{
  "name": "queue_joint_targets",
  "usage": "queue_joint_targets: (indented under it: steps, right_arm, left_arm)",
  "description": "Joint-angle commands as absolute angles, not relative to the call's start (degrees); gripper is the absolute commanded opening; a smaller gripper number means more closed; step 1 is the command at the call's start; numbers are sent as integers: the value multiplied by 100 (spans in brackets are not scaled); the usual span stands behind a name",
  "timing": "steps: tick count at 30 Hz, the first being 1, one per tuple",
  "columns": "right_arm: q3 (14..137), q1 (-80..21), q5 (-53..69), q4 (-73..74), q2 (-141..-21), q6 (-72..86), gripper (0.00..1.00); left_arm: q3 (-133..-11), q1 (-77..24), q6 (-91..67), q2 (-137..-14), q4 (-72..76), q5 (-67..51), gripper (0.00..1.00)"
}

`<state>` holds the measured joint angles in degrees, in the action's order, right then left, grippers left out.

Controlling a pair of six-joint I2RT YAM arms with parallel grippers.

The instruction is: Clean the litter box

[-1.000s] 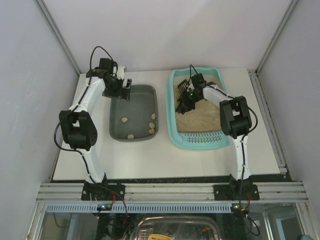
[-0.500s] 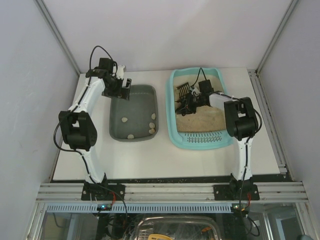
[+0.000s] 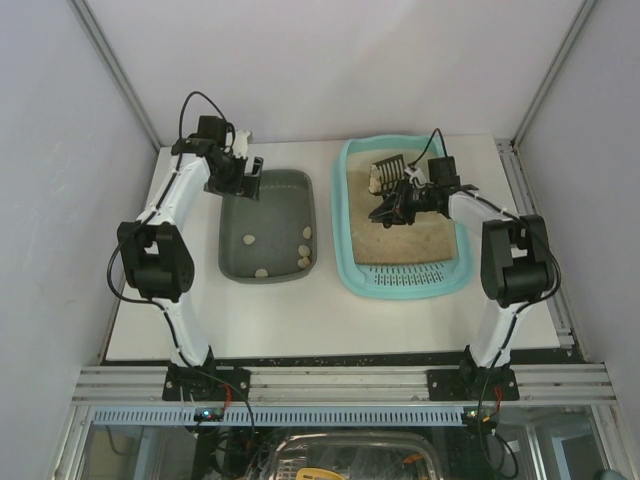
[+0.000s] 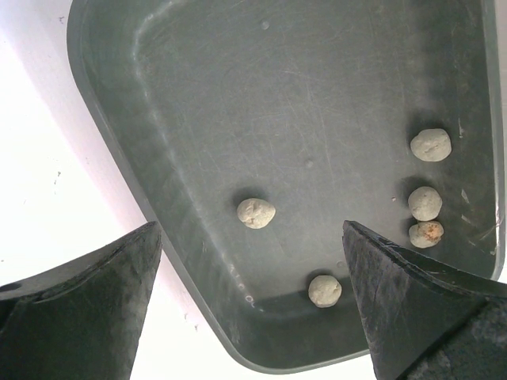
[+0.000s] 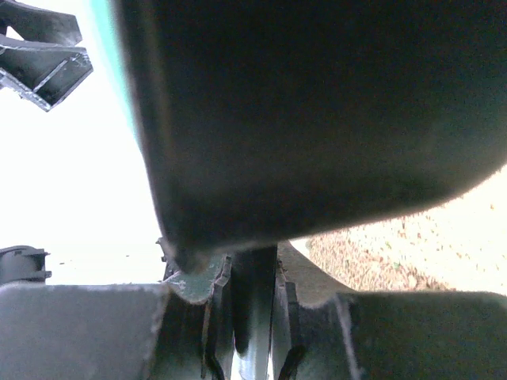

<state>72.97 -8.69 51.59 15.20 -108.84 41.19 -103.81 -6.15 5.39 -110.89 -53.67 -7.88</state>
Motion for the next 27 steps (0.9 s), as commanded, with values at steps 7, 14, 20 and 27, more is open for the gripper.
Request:
queue_joint_targets:
  steps: [7, 14, 20, 27]
  right_arm:
    - [6042, -758, 6071, 772, -9483, 4216, 0]
    - [3850, -289, 6730, -6605, -9385, 8570, 0]
    - [3572, -282, 6592, -8608, -9644, 10209, 0]
    - [3284, -778, 6798, -7056, -9284, 9114, 0]
  left_arm:
    - [-10757, -509, 661, -11056, -5247, -1315, 100]
    - [-10535, -450, 734, -10895, -5215, -1143, 100]
    - [-10069, -461, 696, -10653, -5033, -1219, 100]
    - [-9603, -615, 899, -10416, -4863, -1249, 100]
